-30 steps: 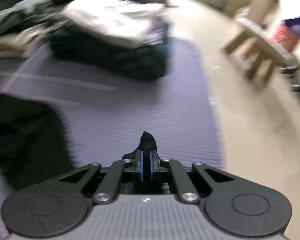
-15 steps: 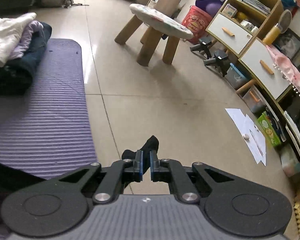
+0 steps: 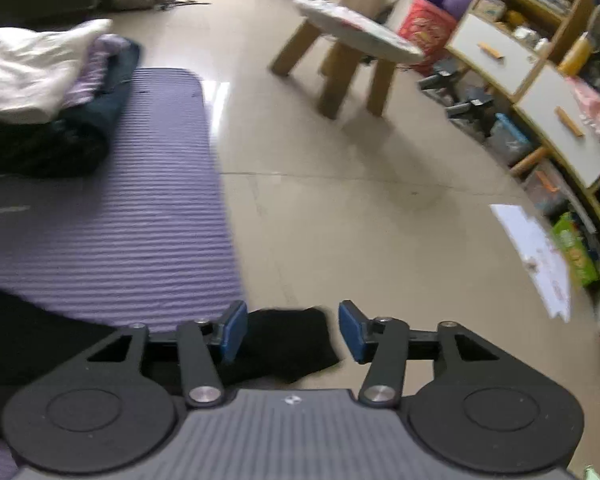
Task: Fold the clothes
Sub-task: 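Release the garment end from the right tool and lay it flat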
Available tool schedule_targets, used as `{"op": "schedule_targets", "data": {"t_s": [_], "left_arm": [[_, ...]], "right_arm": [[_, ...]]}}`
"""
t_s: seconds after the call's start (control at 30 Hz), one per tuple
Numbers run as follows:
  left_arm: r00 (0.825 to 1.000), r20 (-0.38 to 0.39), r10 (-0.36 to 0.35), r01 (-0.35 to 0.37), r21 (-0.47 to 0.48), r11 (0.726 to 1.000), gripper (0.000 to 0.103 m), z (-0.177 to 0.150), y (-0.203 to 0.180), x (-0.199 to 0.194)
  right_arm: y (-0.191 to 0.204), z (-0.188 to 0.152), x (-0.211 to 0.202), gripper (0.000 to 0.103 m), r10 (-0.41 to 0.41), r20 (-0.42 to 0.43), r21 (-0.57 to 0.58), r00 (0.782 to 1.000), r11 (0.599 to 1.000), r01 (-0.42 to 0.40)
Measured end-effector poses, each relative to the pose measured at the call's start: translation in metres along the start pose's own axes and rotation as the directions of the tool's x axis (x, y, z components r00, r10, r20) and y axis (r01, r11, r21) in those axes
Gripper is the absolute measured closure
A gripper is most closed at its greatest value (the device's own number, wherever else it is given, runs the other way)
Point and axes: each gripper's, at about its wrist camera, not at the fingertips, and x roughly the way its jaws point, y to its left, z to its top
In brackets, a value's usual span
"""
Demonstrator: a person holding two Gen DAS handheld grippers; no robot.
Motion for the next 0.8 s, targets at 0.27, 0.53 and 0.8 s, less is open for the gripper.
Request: {"op": "schedule_targets", "data": {"t_s": [0.27, 0.53, 0.8], "left_arm": [[0.996, -0.087, -0.025, 0.022, -0.035, 0.999, 0.000, -0.015, 0.047, -0.028], [0.977, -0.212, -0.019, -0.001, -0.097, 0.995, 0.000, -0.054, 0.102, -0.050], [0.951, -0.300, -0.076, 0.012, -0.211, 0.977, 0.000, -0.093, 0.143, -0.062]], "right_arm": [[0.082, -0.048, -0.052, 0.040, 0.211, -0.095, -0.177, 0.973, 0.958, -0.226], [0.132, -0.093, -0.114, 0.033, 0.340, -0.189, -0.288, 0.921, 0.878, -0.383], [0.188, -0.138, -0.165, 0.032, 0.473, -0.295, -0.423, 0.830, 0.714, -0.557]]}}
